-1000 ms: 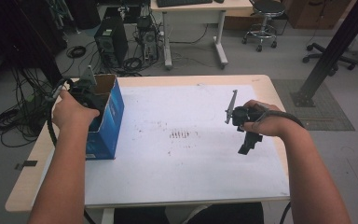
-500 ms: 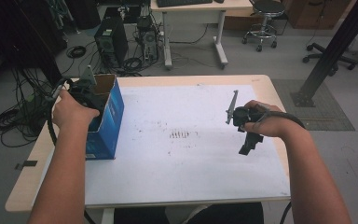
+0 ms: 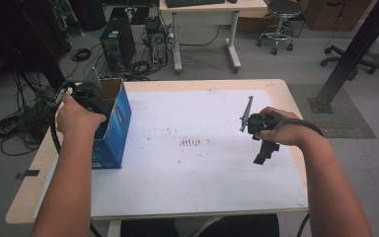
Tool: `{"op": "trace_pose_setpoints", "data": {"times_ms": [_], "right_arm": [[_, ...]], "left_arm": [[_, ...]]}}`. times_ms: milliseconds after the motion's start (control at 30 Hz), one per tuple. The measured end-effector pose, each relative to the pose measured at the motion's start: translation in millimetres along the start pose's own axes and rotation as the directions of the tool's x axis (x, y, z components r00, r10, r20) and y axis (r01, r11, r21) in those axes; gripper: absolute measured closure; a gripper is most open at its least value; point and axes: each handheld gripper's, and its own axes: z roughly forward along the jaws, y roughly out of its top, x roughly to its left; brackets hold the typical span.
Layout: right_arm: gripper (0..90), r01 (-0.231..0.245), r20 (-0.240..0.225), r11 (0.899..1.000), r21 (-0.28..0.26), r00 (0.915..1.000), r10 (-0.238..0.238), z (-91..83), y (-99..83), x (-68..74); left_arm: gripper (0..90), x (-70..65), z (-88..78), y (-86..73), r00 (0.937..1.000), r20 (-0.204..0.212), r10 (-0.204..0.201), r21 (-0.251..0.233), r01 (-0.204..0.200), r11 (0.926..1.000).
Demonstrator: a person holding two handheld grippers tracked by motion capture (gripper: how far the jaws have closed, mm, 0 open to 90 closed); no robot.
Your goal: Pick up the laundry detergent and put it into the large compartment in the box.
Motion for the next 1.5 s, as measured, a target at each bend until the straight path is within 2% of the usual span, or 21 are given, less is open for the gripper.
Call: {"op": "trace_pose_setpoints", "data": {"times_ms": [267, 533, 767, 800, 900, 933, 1033, 1200, 1300, 1333, 1367, 1400, 1467, 1500], "right_arm": [[3.9, 0.002, 0.0, 1.0, -0.003, 1.0, -0.002, 0.2, 0.4, 0.2], [3.9, 0.005, 0.004, 1.0, -0.007, 1.0, -0.005, -0.7, 0.2, 0.9], [3.9, 0.007, 0.007, 1.0, -0.01, 0.9999, -0.007, -2.3, -0.6, 1.9], [3.9, 0.002, 0.007, 1.0, -0.008, 1.0, -0.002, -2.8, -0.7, 2.6], [3.9, 0.003, 0.01, 1.0, -0.007, 0.9999, -0.003, -3.5, -1.1, 2.9], [3.9, 0.005, 0.011, 1.0, -0.014, 0.9999, -0.005, -3.8, -1.4, 3.1], [4.0, 0.008, 0.013, 1.0, -0.01, 0.9999, -0.008, -4.7, -1.6, 3.4], [4.0, 0.011, 0.016, 1.0, -0.012, 0.9998, -0.011, -6.3, -2.5, 3.8], [4.0, 0.001, 0.014, 1.0, -0.001, 0.9999, -0.001, -5.4, -3.0, 4.1], [4.0, 0.012, 0.015, 1.0, -0.007, 0.9998, -0.012, -4.6, -3.0, 3.3], [4.0, 0.001, 0.012, 1.0, -0.001, 0.9999, -0.001, -4.4, -2.9, 4.4], [4.0, 0.001, 0.012, 1.0, -0.001, 0.9999, -0.001, -4.4, -2.9, 4.4], [4.0, 0.008, 0.014, 1.0, -0.001, 0.9999, -0.008, -4.6, -2.4, 4.4], [4.0, 0.008, 0.014, 1.0, -0.003, 0.9999, -0.008, -4.6, -2.3, 4.5]], "left_arm": [[28.0, -2.2, -10.1, -1.4, 0.9995, -0.03, -0.004, -0.013, 0.003, 0.9999], [24.2, -1.1, -18.6, -3.1, 0.9998, -0.019, -0.009, -0.025, 0.009, 0.9997], [20.5, -1.5, -33.4, -5.3, 0.9989, -0.046, -0.005, -0.051, 0.002, 0.9987], [15.4, -2.0, -36.9, -5.5, 0.9979, -0.065, -0.006, -0.055, 0.003, 0.9985], [11.4, -2.0, -41.6, -6.1, 0.9982, -0.061, 0.0, -0.069, -0.005, 0.9976], [5.5, -2.4, -46.5, -6.7, 0.9963, -0.086, -0.006, -0.079, -0.001, 0.9969], [3.0, -1.8, -52.4, -7.5, 0.9961, -0.088, -0.004, -0.092, -0.004, 0.9958], [0.2, -3.3, -69.4, -10.0, 0.9963, -0.082, 0.028, -0.126, -0.039, 0.9912], [0.2, -5.2, -76.3, -10.1, 0.9963, -0.07, 0.049, -0.123, -0.058, 0.9907], [0.2, -6.2, -79.5, -10.2, 0.9965, -0.064, 0.055, -0.128, -0.063, 0.9897], [0.2, -9.2, -86.4, -10.2, 0.9949, -0.069, 0.073, -0.134, -0.082, 0.9875], [0.2, -9.2, -86.4, -10.2, 0.9949, -0.069, 0.073, -0.134, -0.082, 0.9875], [0.2, -13.2, -93.9, -10.2, 0.9921, -0.062, 0.109, -0.151, -0.117, 0.9816], [0.2, -16.1, -97.2, -10.0, 0.9884, -0.056, 0.141, -0.158, -0.148, 0.9762]]}}
